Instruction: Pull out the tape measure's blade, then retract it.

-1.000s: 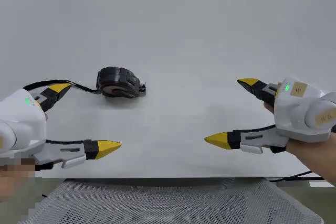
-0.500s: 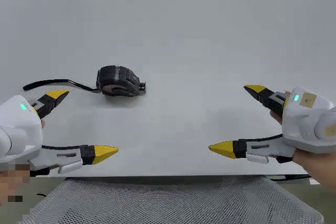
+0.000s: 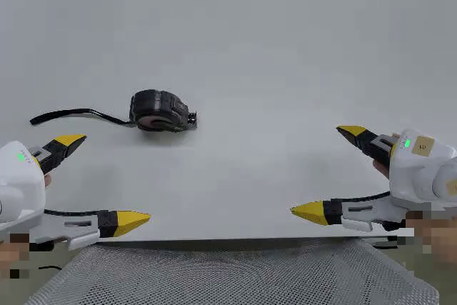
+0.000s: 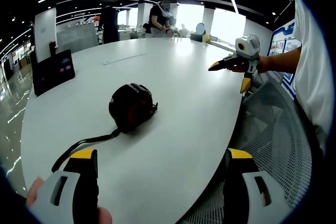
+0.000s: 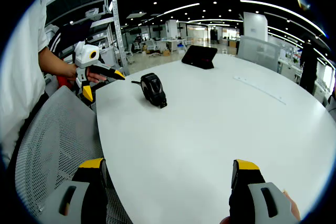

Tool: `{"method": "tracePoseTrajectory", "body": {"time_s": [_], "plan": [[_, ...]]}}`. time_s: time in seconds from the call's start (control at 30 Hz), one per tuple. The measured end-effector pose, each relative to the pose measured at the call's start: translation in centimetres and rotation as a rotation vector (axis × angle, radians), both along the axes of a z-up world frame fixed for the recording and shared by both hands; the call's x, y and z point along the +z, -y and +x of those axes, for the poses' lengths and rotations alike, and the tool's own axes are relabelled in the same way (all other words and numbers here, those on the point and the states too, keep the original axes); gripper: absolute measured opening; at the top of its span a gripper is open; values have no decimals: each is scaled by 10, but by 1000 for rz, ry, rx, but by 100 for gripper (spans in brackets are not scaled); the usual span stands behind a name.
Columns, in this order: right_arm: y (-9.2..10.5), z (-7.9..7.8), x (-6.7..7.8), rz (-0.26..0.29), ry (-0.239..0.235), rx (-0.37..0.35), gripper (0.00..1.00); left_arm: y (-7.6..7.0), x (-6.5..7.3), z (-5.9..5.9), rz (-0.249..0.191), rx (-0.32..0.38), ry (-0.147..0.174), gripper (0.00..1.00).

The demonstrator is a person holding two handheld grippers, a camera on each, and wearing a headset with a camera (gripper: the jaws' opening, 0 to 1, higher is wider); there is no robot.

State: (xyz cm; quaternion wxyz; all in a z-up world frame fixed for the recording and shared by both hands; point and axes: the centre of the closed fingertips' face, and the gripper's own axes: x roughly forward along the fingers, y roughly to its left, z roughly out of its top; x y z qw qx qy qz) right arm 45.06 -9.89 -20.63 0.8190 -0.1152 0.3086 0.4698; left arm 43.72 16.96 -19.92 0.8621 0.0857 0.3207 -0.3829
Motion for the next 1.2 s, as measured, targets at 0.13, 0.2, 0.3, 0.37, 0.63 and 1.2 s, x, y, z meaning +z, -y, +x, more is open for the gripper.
{"method": "tracePoseTrajectory", "body": {"time_s": [0.13, 0.2, 0.3, 0.37, 0.63, 1.2], "plan": [[2, 0, 0, -12, 1, 12, 99, -1, 0, -2, 7, -11, -2, 99], [2, 0, 1, -15, 3, 15, 99, -1, 0, -2, 4, -11, -3, 99], [2, 0, 2, -19, 4, 19, 99, -1, 0, -2, 6, -14, -5, 99], [1, 0, 2, -20, 3, 21, 99, -1, -1, -3, 7, -12, -8, 99], [1, -2, 1, -22, -1, 22, 99, 1, -2, -5, 2, -13, -19, 99], [0, -4, 2, -19, -7, 17, 99, -2, 4, -1, 1, -8, 8, 98]]}}
